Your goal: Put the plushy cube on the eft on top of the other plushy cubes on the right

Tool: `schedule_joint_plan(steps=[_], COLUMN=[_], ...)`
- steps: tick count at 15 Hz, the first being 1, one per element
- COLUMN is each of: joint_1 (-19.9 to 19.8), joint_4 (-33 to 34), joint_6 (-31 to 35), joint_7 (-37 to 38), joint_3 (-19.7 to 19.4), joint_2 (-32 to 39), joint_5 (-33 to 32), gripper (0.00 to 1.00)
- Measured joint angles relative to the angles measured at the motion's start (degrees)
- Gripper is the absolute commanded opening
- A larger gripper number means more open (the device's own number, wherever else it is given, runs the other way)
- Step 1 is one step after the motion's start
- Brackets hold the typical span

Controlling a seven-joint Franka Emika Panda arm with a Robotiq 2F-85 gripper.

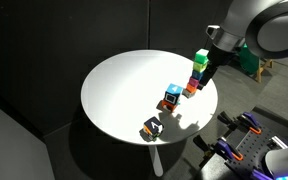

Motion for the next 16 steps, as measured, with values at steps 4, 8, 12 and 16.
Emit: schedule_joint_plan(steps=[4,8,12,16], joint_1=[0.5,0.9,1.4,2.0], joint_4=[0.7,2.5,5.7,9.5], joint_6=[2.1,3.0,3.0,3.0], joint_7=[7.2,12.2,15.4,18.0], joint_3=[3.9,6.4,6.8,7.1], joint_2=[4.7,10.3,15.8,21.3], joint_5=[-0.1,-0.1,-0.1,-0.4], gripper=[1.0,1.0,1.0,1.0])
